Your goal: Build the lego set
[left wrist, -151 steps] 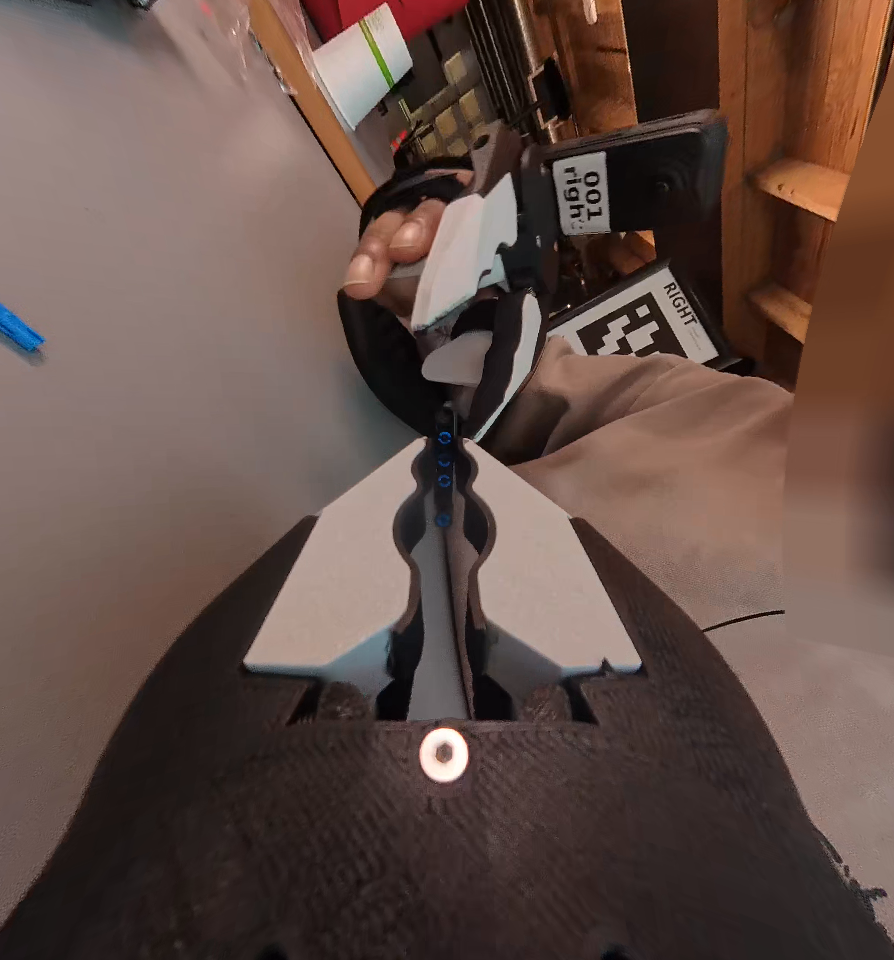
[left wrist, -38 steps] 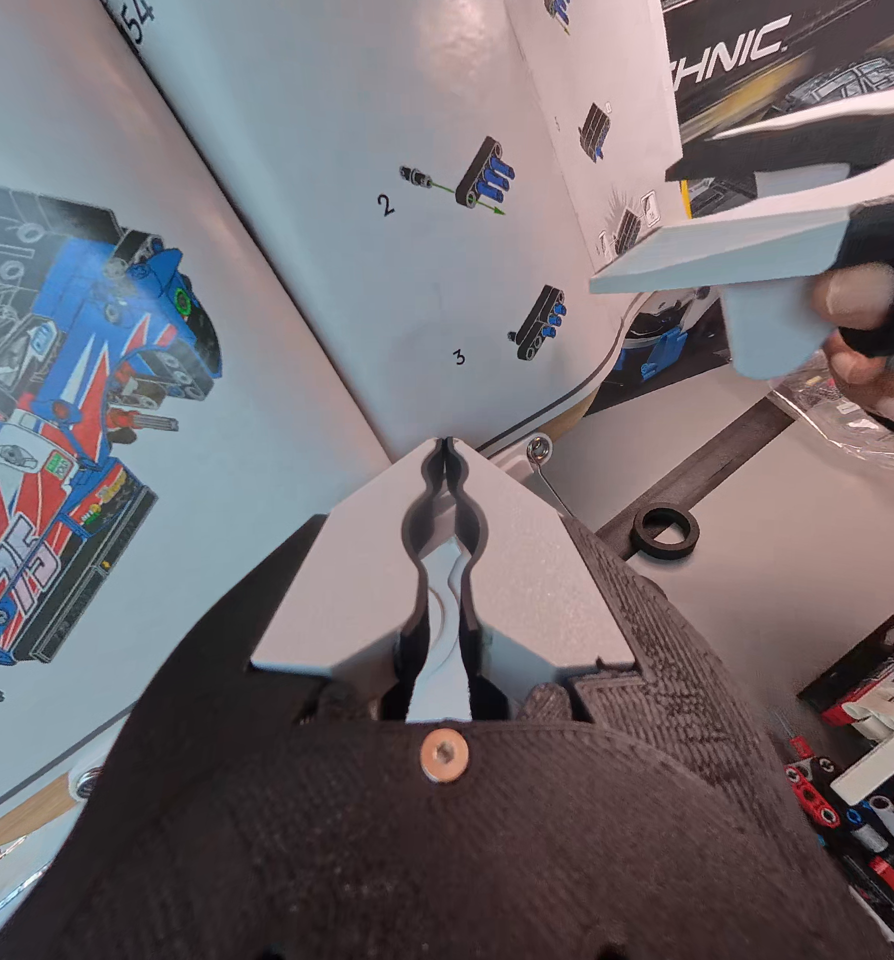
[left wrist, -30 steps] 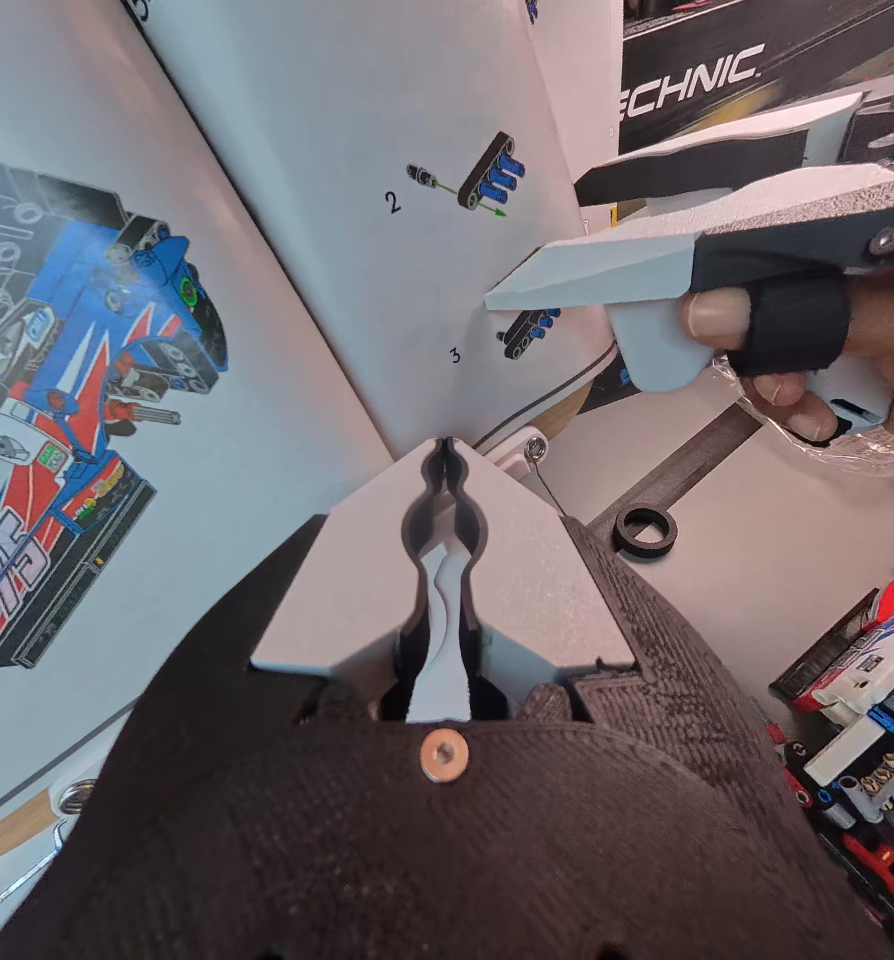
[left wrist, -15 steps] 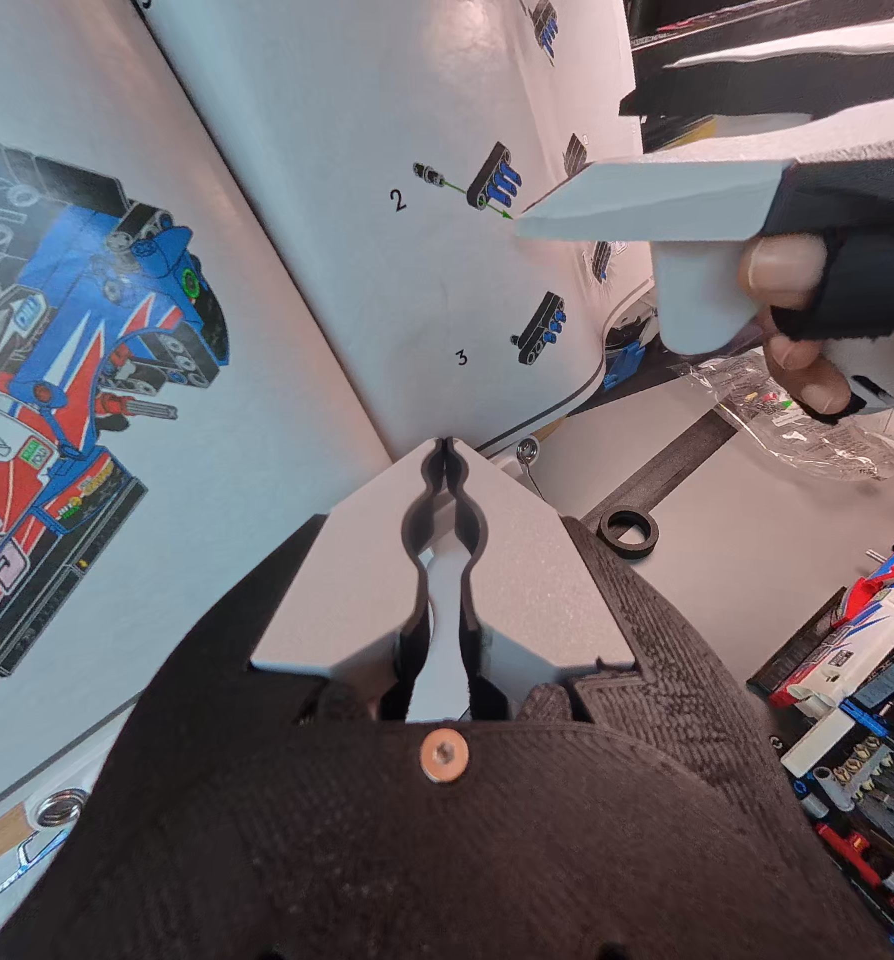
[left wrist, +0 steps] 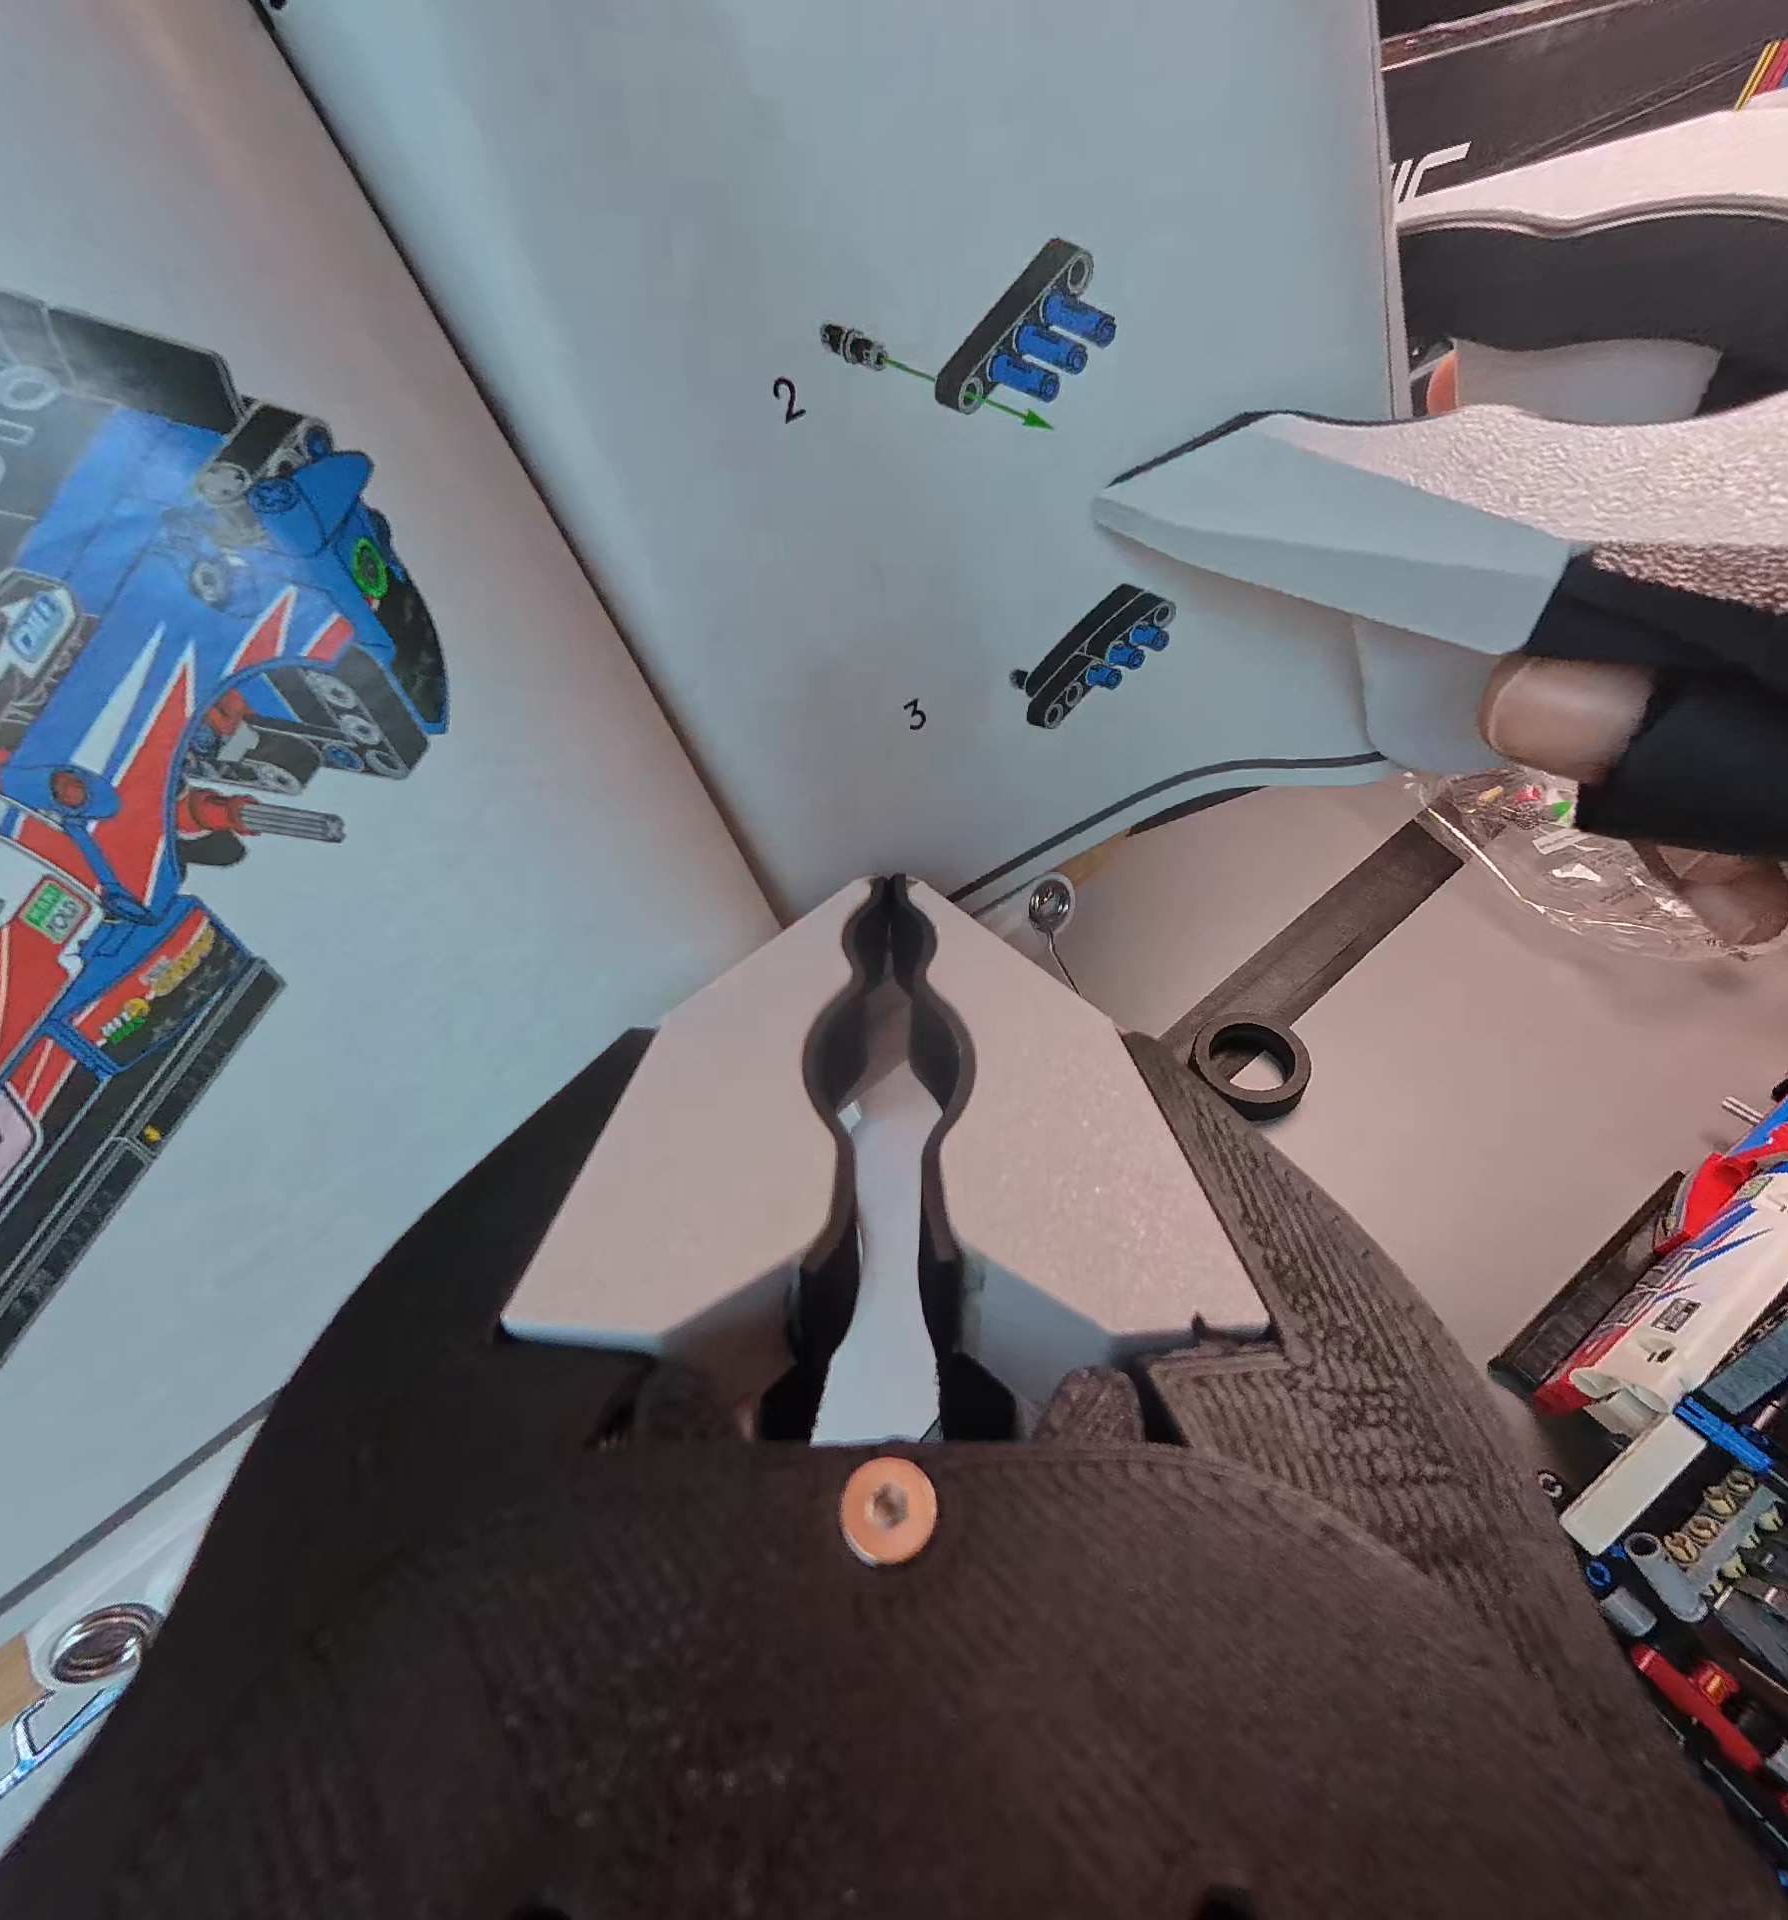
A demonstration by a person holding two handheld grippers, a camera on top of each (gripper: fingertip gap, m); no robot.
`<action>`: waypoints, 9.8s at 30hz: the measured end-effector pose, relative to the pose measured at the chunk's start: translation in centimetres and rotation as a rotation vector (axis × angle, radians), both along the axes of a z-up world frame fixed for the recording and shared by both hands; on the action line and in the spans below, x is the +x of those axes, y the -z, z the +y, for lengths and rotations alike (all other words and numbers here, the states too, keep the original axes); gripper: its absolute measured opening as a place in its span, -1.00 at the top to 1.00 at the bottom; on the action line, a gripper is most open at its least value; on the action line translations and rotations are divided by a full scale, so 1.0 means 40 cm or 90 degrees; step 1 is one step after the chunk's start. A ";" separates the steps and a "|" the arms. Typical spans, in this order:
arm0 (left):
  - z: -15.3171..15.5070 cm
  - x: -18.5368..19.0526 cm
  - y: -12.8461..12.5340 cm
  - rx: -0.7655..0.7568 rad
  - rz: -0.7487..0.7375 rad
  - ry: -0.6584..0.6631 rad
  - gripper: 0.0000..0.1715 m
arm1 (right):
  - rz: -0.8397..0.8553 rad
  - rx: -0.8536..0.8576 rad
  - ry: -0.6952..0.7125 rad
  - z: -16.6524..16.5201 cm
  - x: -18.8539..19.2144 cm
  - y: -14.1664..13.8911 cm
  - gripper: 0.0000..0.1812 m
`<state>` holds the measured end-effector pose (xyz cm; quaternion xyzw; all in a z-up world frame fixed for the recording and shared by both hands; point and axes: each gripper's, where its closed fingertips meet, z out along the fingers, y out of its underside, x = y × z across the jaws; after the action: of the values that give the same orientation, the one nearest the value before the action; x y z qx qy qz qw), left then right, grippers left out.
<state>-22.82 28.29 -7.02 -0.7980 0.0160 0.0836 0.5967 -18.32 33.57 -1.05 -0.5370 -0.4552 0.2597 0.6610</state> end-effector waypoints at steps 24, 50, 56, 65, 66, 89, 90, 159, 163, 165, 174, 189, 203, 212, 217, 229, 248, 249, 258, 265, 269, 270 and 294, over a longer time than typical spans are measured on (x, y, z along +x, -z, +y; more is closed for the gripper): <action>-0.083 0.106 -0.213 0.133 -0.280 0.181 0.43 | 0.046 0.265 -0.066 -0.186 0.083 0.008 0.85; -0.329 -0.124 -0.273 0.332 -0.521 0.188 0.81 | 0.014 -0.112 -0.351 -0.342 -0.111 0.020 0.63; -0.492 -0.211 -0.363 0.426 -0.337 -0.002 0.80 | -0.043 -0.040 -0.359 -0.402 -0.239 0.031 0.66; -0.416 0.017 -0.351 0.234 -0.009 0.042 0.92 | -0.191 0.124 -0.581 -0.667 -0.283 0.152 0.20; -0.402 0.004 -0.336 0.211 0.008 0.020 0.92 | -0.199 0.128 -0.597 -0.681 -0.273 0.163 0.21; -0.247 -0.382 -0.106 0.034 0.155 -0.255 1.00 | -0.060 -0.122 -0.010 -0.128 -0.146 0.109 0.45; -0.252 -0.381 -0.114 0.049 0.142 -0.259 1.00 | -0.059 -0.122 -0.002 -0.132 -0.151 0.109 0.44; -0.197 -0.178 0.024 -0.095 0.437 0.002 1.00 | 0.040 -0.121 -0.091 -0.123 -0.052 0.090 0.28; -0.199 -0.195 0.025 -0.094 0.433 0.025 1.00 | 0.043 -0.118 -0.070 -0.097 -0.006 0.115 0.31; -0.201 -0.208 0.026 -0.096 0.431 0.034 1.00 | 0.034 -0.135 -0.062 -0.077 0.012 0.140 0.30; -0.215 -0.261 0.008 -0.134 0.362 -0.049 0.87 | -0.093 -0.043 -0.023 0.030 0.025 0.182 0.30; 0.016 -0.023 -0.012 -0.142 0.296 0.015 1.00 | -0.117 -0.120 0.050 0.029 0.087 0.212 0.60; 0.026 -0.026 -0.005 -0.166 0.261 0.009 1.00 | -0.502 0.529 0.113 -0.049 0.014 0.154 0.96; 0.028 -0.025 -0.007 -0.141 0.236 0.014 1.00 | -0.327 0.272 0.096 -0.023 -0.006 0.137 0.71; 0.028 -0.025 -0.007 -0.138 0.227 0.018 1.00 | 0.042 -0.264 -0.106 -0.068 -0.015 0.124 0.40; 0.027 -0.025 -0.011 -0.106 0.177 0.025 1.00 | 0.203 -0.410 0.016 -0.031 0.060 0.125 0.50; 0.018 -0.023 -0.014 -0.075 0.119 0.048 1.00 | -0.036 -0.050 -0.006 -0.098 -0.101 0.092 1.00; 0.017 -0.023 -0.014 -0.072 0.115 0.049 1.00 | -0.036 -0.045 -0.008 -0.099 -0.102 0.092 1.00; 0.007 -0.023 -0.021 -0.048 0.091 0.058 1.00 | -0.133 0.094 -0.072 -0.119 -0.118 0.098 1.00; -0.055 -0.047 -0.029 0.014 0.007 0.044 1.00 | -0.258 0.271 -0.131 -0.148 -0.131 0.111 1.00; -0.089 -0.063 -0.026 0.004 0.041 0.028 1.00 | -0.261 0.236 -0.121 -0.144 -0.128 0.110 1.00; -0.097 -0.070 -0.024 -0.003 0.046 0.023 0.99 | -0.256 0.222 -0.115 -0.143 -0.124 0.109 1.00; -0.303 -0.360 -0.004 0.122 -0.005 -0.235 0.95 | -0.165 -0.050 0.008 0.003 -0.088 0.143 0.26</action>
<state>-37.23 16.16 -6.86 -0.7275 -0.1410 0.1899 0.6441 -21.83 33.67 -6.76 -0.5946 -0.5231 0.2015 0.5764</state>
